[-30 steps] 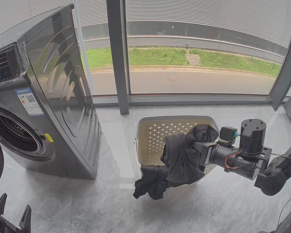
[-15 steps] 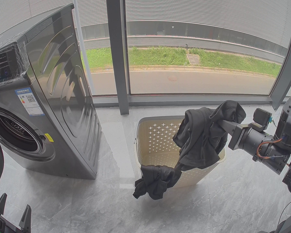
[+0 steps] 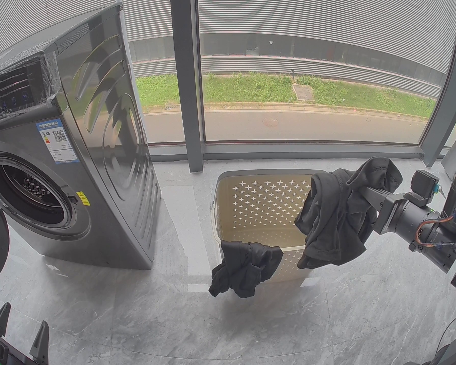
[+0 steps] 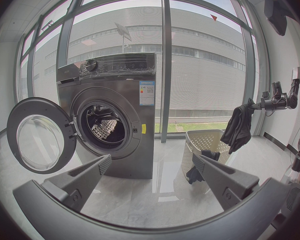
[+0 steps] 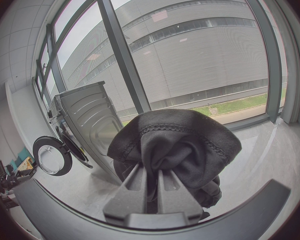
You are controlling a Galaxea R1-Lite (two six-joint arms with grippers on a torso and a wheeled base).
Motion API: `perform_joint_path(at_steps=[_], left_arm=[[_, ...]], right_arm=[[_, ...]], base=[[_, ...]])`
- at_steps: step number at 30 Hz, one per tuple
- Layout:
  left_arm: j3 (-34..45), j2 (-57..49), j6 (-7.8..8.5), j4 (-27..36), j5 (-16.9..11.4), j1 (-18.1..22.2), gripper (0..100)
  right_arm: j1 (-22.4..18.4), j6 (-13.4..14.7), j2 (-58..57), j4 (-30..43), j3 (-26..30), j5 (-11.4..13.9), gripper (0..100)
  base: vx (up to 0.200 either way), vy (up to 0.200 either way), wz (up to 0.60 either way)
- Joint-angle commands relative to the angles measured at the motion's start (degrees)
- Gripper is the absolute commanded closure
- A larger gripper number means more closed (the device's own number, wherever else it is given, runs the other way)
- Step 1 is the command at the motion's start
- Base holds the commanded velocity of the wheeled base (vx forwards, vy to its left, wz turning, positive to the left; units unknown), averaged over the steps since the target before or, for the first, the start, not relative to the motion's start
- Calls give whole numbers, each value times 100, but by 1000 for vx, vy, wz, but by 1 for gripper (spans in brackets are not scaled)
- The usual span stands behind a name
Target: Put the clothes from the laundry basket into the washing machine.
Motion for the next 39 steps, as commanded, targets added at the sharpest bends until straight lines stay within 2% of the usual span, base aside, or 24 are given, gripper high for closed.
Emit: perform_joint_path(at_steps=[1, 11, 18, 25, 32, 39], left_arm=[[92, -93, -10, 1, 1, 1, 0], [92, -93, 16, 1, -8, 1, 0], [92, -93, -19, 1, -8, 1, 0], [92, -93, -19, 1, -8, 1, 0], [92, -93, -28, 1, -8, 1, 0], [92, -93, -28, 1, -8, 1, 0]], right_arm=[[27, 3, -59, 2, 38, 1, 100], [53, 3, -85, -16, 38, -8, 100], [194, 3, -120, -16, 47, -8, 100], [563, 3, -191, -103, 64, 10, 100], [580, 12, -199, -103, 47, 45, 100], [774, 12, -261, -112, 29, 54, 100]], base=[[0, 200, 0], [0, 200, 0], [0, 200, 0], [0, 200, 0], [0, 200, 0], [0, 200, 0]])
